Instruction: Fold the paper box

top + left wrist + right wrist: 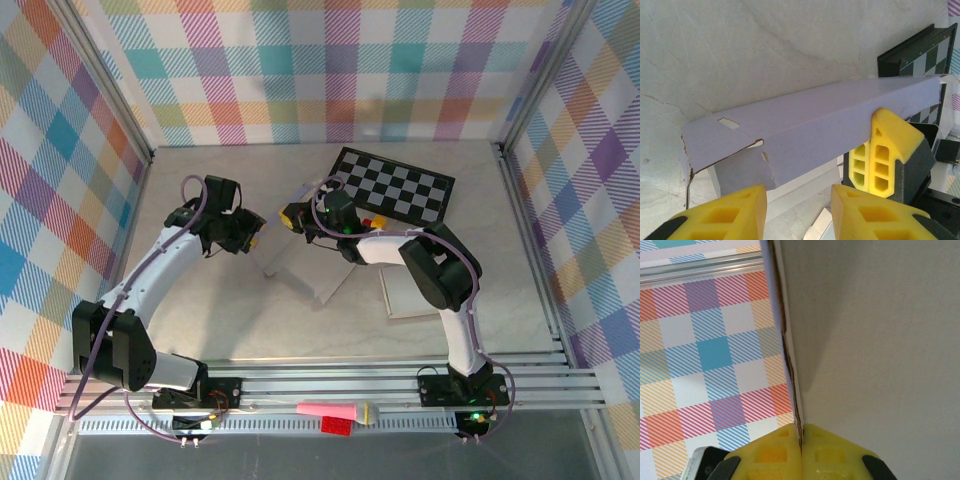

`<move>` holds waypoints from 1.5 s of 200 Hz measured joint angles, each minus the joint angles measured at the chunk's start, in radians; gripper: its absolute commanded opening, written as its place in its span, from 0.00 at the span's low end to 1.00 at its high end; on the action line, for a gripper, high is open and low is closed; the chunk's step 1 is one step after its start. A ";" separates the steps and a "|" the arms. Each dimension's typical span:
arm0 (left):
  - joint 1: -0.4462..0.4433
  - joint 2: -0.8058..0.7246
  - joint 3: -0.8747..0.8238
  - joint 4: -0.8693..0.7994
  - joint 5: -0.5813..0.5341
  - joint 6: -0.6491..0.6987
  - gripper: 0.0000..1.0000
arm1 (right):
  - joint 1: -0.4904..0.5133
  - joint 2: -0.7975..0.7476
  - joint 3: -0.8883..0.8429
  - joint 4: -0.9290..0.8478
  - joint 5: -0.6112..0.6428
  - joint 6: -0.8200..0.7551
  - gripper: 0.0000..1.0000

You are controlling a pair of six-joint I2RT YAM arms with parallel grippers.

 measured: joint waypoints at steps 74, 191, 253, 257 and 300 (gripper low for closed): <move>0.000 0.035 0.002 -0.011 0.000 0.014 0.38 | 0.000 -0.008 0.000 -0.006 0.015 0.024 0.00; -0.013 0.052 0.005 0.043 -0.020 0.009 0.24 | 0.000 -0.026 0.000 -0.031 0.044 0.047 0.00; -0.008 -0.038 0.021 -0.026 -0.062 0.095 0.47 | 0.000 -0.028 0.000 -0.031 0.045 0.048 0.00; -0.004 -0.051 0.021 -0.036 -0.069 0.108 0.46 | 0.000 -0.028 0.000 -0.031 0.045 0.048 0.00; 0.068 -0.261 -0.100 -0.031 -0.138 0.333 0.26 | -0.002 -0.032 0.000 -0.040 0.043 0.047 0.00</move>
